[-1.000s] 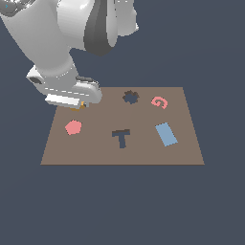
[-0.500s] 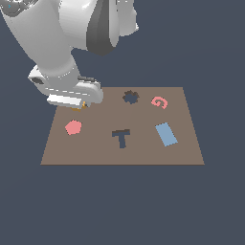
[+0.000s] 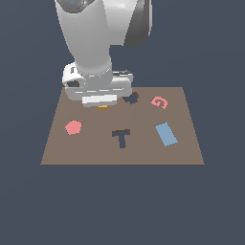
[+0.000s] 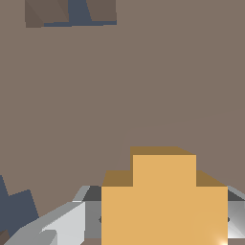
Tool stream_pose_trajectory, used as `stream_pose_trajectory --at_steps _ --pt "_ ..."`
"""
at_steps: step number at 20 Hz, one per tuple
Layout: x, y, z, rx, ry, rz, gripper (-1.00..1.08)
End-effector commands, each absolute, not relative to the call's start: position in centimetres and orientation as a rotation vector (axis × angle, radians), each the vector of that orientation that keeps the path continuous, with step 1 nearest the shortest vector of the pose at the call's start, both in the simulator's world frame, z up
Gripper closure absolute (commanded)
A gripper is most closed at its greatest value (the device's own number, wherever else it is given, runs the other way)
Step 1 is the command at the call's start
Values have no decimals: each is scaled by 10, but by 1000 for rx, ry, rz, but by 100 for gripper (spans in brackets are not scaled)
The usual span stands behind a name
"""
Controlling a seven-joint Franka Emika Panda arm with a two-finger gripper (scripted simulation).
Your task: Insert a designated object into the corresponding slot on a board.
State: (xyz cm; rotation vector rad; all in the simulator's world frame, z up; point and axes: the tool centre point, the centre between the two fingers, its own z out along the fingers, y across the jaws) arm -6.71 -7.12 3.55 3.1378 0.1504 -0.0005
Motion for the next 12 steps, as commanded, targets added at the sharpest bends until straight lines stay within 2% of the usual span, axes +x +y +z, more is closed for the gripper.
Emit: stream_pose_trajectory --at_steps 1,6,12 --pt "-73 -37 37 3126 313 0 108" --pt "-90 11 40 3094 545 0 108" --pt "-101 34 41 3072 656 -1 108"
